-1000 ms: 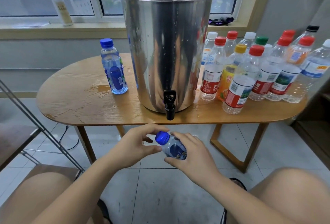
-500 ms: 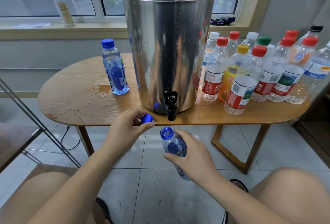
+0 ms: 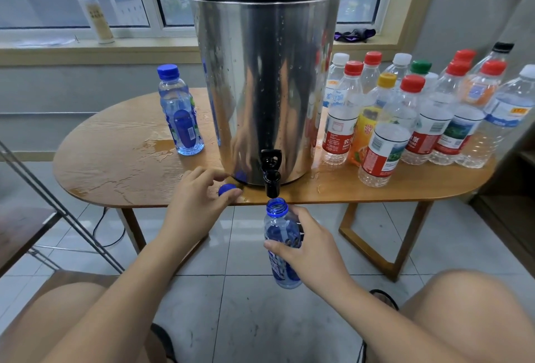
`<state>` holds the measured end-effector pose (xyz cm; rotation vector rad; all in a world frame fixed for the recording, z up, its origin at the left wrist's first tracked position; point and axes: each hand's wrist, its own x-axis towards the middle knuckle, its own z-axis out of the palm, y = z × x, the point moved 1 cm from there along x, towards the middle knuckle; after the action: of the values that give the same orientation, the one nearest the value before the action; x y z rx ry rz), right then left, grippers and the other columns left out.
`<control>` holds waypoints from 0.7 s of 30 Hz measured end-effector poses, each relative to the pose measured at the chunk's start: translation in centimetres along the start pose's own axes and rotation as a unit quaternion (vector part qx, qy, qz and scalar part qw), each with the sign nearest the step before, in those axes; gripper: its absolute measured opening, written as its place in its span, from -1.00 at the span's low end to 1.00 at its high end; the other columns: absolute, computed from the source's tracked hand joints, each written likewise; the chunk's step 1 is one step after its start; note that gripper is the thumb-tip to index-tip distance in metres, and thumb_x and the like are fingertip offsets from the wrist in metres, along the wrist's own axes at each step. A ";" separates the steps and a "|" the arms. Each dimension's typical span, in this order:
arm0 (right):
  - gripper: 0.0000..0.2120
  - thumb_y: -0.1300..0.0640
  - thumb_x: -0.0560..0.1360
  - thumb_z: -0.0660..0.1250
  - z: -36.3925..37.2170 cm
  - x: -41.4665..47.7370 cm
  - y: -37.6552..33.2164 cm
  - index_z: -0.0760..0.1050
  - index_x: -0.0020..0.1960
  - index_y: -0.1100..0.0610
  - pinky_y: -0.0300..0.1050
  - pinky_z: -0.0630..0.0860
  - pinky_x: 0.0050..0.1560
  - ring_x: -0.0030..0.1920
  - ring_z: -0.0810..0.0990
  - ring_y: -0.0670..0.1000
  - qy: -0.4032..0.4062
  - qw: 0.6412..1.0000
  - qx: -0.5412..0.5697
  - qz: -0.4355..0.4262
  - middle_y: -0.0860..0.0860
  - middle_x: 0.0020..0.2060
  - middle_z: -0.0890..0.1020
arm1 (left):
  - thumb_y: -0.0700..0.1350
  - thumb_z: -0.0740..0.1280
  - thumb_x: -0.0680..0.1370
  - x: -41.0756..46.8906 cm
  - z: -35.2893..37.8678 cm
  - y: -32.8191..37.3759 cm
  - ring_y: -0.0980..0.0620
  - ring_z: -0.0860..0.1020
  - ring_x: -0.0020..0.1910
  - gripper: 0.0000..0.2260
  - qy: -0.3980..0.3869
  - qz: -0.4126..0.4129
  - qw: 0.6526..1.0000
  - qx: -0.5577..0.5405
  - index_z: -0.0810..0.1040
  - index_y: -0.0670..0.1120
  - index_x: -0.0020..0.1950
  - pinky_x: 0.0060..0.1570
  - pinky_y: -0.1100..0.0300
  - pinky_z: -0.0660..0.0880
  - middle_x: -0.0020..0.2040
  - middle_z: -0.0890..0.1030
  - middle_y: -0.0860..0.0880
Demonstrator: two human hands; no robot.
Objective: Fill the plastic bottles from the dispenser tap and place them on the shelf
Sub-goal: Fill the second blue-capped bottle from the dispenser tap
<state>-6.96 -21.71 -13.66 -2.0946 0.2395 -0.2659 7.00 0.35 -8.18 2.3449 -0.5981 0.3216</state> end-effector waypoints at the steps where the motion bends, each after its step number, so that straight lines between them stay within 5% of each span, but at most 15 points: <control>1: -0.43 -0.20 0.41 0.65 0.0 0.0 0.0 0.38 0.25 -0.44 -0.28 0.59 0.14 0.17 0.64 -0.29 0.001 1.000 0.001 0.001 -0.40 0.14 0.65 | 0.17 0.50 0.58 -0.1 -0.3 0.7 0.13 0.56 0.10 -0.70 0.006 -0.001 1.000 -0.029 0.70 0.07 0.23 0.05 0.12 0.53 0.10 0.65 0.17; 5: -0.38 -0.22 0.40 0.65 0.2 0.0 -0.2 0.38 0.32 -0.39 -0.30 0.59 0.11 0.16 0.63 -0.29 0.004 1.000 0.001 0.008 -0.37 0.16 0.65 | 0.04 0.45 0.66 -0.7 -1.1 4.4 0.14 0.67 -0.02 -0.86 0.002 -0.012 0.979 -0.202 0.73 0.08 0.18 -0.14 0.38 0.51 0.01 0.75 0.10; 9: -0.38 -0.21 0.40 0.65 0.4 0.1 -0.5 0.39 0.32 -0.36 -0.37 0.56 0.05 0.14 0.63 -0.29 0.005 1.000 -0.004 0.012 -0.35 0.18 0.64 | 0.05 0.44 0.67 -0.3 -0.6 7.0 0.12 0.68 -0.01 -0.90 -0.014 -0.005 0.965 -0.263 0.73 0.11 0.13 0.00 0.16 0.58 -0.02 0.76 0.13; 13: -0.37 -0.22 0.42 0.64 0.3 0.1 -0.9 0.34 0.33 -0.36 -0.45 0.50 -0.02 0.11 0.60 -0.32 -0.001 1.000 -0.013 0.020 -0.35 0.19 0.61 | 0.04 0.43 0.69 0.4 0.0 8.7 0.20 0.53 -0.23 -0.82 -0.029 0.000 0.957 -0.288 0.70 0.09 -0.10 -0.14 0.28 0.43 -0.27 0.62 0.20; 21: -0.37 -0.24 0.41 0.63 0.4 0.4 -0.4 0.35 0.34 -0.34 -0.17 0.63 0.21 0.22 0.63 -0.19 -0.003 0.999 -0.006 0.038 -0.29 0.23 0.64 | 0.12 0.45 0.66 1.3 0.3 9.1 0.10 0.39 -0.32 -0.63 -0.020 -0.038 0.947 -0.320 0.59 0.01 -0.30 -0.23 0.12 0.35 -0.39 0.44 0.07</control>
<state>-6.43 -21.23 -13.46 -2.0933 0.3175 -0.2116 3.57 -6.33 -2.79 1.7422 -0.5305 0.0302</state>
